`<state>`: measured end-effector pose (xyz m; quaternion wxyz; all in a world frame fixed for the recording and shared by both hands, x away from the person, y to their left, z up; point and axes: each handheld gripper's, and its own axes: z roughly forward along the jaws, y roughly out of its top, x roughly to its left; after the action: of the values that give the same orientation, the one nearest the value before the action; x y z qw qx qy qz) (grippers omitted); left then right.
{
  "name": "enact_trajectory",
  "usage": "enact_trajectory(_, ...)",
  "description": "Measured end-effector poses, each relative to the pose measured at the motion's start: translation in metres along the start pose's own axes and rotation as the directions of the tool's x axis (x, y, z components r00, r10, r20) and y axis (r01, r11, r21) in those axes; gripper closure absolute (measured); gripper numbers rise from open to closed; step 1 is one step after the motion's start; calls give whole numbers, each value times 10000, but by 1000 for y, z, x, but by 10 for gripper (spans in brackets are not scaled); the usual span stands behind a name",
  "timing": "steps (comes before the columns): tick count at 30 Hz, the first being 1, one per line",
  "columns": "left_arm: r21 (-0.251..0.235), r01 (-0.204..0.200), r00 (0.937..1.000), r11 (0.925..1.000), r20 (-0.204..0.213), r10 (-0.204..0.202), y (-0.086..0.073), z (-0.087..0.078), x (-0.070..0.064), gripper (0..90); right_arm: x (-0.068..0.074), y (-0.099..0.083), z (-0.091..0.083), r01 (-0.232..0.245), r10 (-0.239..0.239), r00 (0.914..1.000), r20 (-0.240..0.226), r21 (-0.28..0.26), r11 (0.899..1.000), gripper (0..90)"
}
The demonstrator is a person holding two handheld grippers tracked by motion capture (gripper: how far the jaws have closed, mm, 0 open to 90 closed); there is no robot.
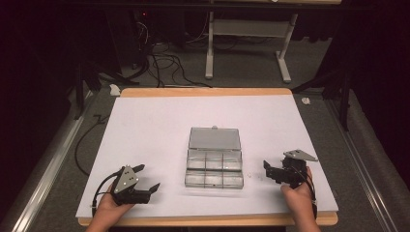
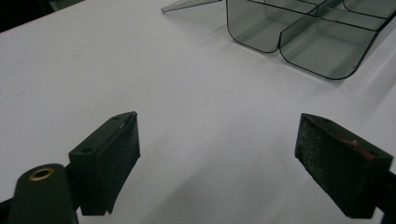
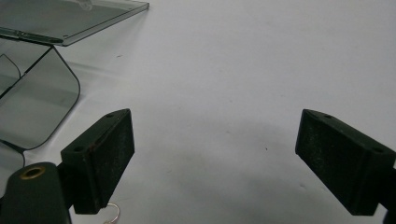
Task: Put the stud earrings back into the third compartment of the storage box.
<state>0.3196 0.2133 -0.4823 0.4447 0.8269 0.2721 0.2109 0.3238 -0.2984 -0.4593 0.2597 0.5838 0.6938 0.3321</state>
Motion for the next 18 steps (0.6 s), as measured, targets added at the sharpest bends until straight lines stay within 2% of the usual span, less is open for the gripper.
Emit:
enact_trajectory(5, -26, -38, 10000, 10000, -1, 38, 0, 0, -1, 146, 4, 0, 0, 200, -198, 9994, -270, 55, 9998, 119)
enact_trajectory(9, -30, -46, 10000, 10000, -1, 46, 0, 0, -1, 147, 10, -1, 0, 624, -612, 9969, -503, 223, 9978, 122)
enact_trajectory(15, -23, -82, 10000, 10000, 4, 82, 0, 0, -1, 147, 17, 0, -1, 757, -743, 9948, -704, 178, 9970, 122)
enact_trajectory(18, -11, -93, 10000, 10000, 14, 93, 0, 0, -1, 148, 19, 0, -1, 668, -652, 9944, -829, 167, 9976, 123)
